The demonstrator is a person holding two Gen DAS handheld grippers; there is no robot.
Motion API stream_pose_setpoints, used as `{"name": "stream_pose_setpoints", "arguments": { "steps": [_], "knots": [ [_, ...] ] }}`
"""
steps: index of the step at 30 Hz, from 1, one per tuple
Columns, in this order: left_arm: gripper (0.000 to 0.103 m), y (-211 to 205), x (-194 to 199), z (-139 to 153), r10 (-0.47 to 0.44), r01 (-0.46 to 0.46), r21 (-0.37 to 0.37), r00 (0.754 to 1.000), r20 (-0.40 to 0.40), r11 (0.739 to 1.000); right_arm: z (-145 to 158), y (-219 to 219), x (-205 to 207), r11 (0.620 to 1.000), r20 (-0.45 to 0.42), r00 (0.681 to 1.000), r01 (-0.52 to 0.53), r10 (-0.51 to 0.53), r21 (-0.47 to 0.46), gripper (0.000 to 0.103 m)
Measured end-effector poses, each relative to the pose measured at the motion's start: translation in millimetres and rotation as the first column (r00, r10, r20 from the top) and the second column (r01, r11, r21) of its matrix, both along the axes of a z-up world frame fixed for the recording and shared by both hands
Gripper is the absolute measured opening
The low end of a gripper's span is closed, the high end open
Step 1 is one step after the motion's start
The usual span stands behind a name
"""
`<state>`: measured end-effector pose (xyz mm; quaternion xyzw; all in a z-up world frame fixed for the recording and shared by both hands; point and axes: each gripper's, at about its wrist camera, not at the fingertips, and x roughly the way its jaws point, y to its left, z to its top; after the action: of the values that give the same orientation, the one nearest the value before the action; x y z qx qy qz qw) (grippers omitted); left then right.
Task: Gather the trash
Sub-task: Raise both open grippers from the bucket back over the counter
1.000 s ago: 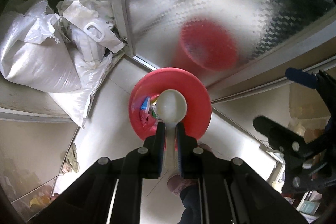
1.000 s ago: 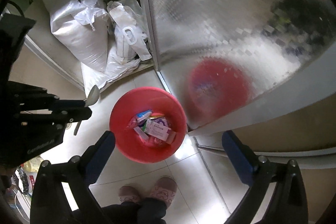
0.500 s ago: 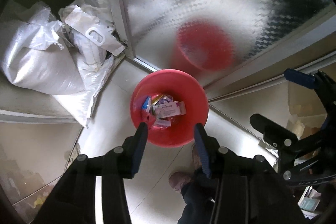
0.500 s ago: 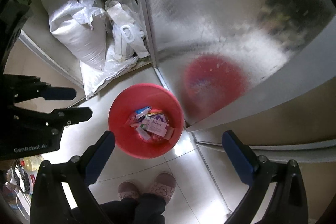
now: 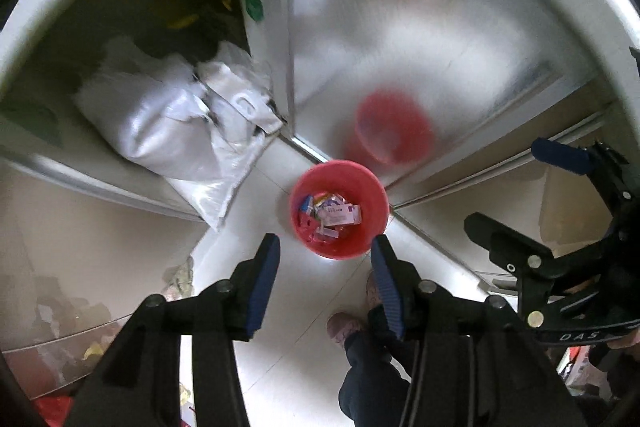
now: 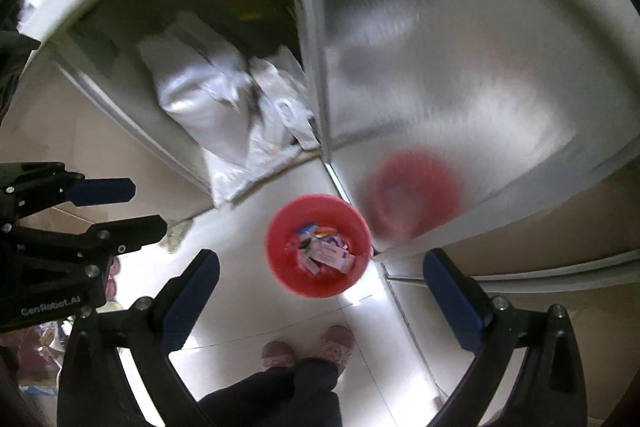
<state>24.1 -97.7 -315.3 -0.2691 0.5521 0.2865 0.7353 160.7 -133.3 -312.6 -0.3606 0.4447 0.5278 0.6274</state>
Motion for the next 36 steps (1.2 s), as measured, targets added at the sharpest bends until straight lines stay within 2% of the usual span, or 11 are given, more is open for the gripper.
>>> {"name": "stream_pose_setpoints", "arguments": {
  "steps": [4,9,14,16,17,20,24,28,31,36],
  "knots": [
    [0.045,-7.2,-8.7,65.2,-0.004,0.003,0.029,0.999,0.034,1.0,50.3,-7.2,-10.3,1.0,-0.005,1.0,-0.013,0.013,0.028,0.102],
    [0.048,-14.7,-15.3,132.2,0.02,-0.026,0.09,0.998,0.068,0.996,114.1,-15.7,-12.3,0.998,-0.012,1.0,-0.01,0.01,0.06,0.102],
    [0.064,-19.4,-19.5,191.9,0.044,-0.062,0.112,0.987,0.156,0.992,178.3,-23.7,-8.9,0.994,0.014,1.0,0.0,-0.001,0.109,0.102],
    [0.076,-22.9,-19.0,216.0,0.018,-0.043,0.139,0.984,0.176,0.989,202.5,-28.4,-6.9,0.991,0.026,1.0,0.012,-0.015,0.133,0.102],
    [0.085,-24.0,-17.0,223.6,0.006,-0.033,0.156,0.984,0.177,0.987,210.8,-29.9,-7.2,0.99,0.025,1.0,0.014,-0.018,0.141,0.102],
    [0.088,-29.6,-16.0,252.0,-0.028,-0.013,0.223,0.984,0.177,0.975,233.3,-33.2,-9.5,0.987,0.02,0.999,0.044,-0.048,0.156,0.102],
    [0.103,-36.6,-16.8,281.8,-0.051,-0.002,0.29,0.983,0.175,0.957,261.6,-40.2,-14.2,0.978,0.037,0.998,0.046,-0.055,0.203,0.102],
    [0.103,-40.6,-14.8,305.2,-0.094,0.028,0.345,0.98,0.175,0.938,285.1,-45.9,-12.8,0.967,0.075,0.994,0.062,-0.083,0.247,0.102],
    [0.103,-43.1,-13.2,317.4,-0.115,0.041,0.376,0.977,0.177,0.926,293.7,-45.4,-7.9,0.963,0.073,0.992,0.078,-0.1,0.258,0.102],
    [0.103,-44.8,-3.7,335.8,-0.153,0.059,0.405,0.967,0.203,0.912,315.6,-48.9,-3.6,0.954,0.095,0.987,0.094,-0.126,0.286,0.102]
  ]
}}
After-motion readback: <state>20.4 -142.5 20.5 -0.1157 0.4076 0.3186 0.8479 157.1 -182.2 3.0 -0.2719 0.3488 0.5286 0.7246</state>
